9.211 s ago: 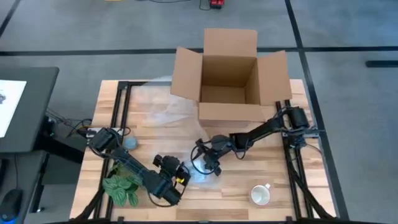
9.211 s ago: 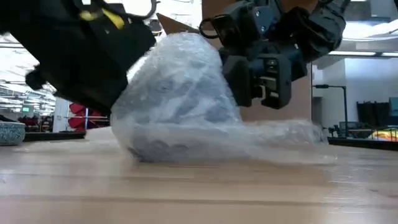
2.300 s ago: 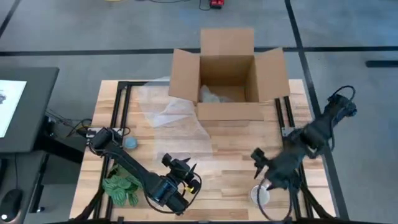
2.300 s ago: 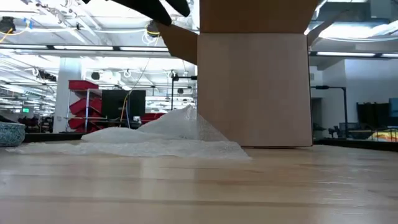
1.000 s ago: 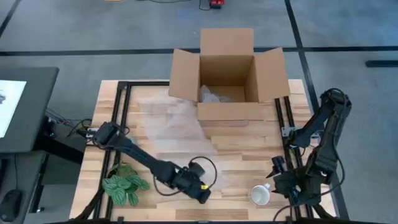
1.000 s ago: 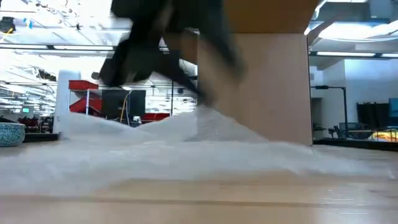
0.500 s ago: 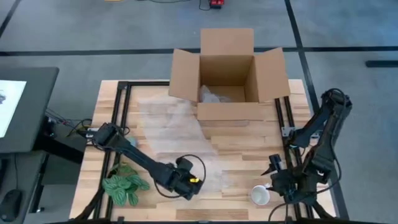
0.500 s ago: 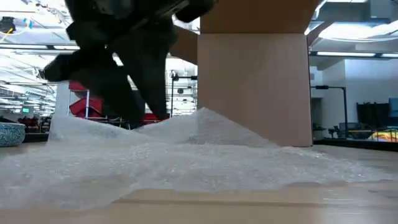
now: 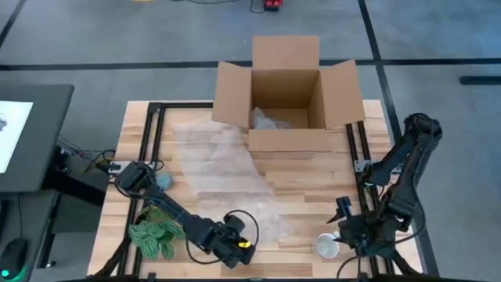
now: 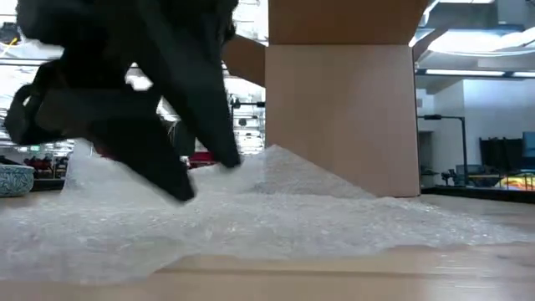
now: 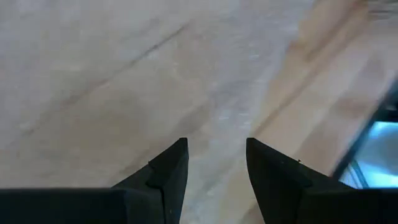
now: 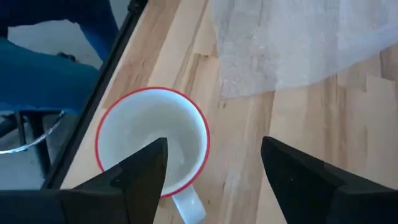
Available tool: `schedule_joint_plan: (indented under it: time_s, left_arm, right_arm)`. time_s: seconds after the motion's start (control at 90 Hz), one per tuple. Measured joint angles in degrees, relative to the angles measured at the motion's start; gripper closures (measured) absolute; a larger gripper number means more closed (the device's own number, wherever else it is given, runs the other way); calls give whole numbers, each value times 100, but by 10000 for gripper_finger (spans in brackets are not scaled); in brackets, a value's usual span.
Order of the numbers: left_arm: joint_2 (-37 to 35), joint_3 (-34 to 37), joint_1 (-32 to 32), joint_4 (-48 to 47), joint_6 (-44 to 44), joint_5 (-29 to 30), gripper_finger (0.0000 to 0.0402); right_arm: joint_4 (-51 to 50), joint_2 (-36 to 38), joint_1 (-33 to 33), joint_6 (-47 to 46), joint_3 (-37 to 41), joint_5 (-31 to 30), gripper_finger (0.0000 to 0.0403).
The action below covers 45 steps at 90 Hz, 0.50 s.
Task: Wrap mug
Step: Wrap the white gray mug with bubble wrap
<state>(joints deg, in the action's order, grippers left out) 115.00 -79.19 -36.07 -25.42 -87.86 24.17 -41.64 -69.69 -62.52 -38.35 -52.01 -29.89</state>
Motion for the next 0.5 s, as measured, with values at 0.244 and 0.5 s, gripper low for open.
schedule_joint_plan:
  time_s: [0.244,0.5]
  left_arm:
    - [280,1,103,-1505,-992,448,266]
    - [563,-26,78,-131,-717,96,294]
  right_arm:
    - [240,2,0,138,0,-4,154]
    - [315,2,-3,151,-2,-7,154]
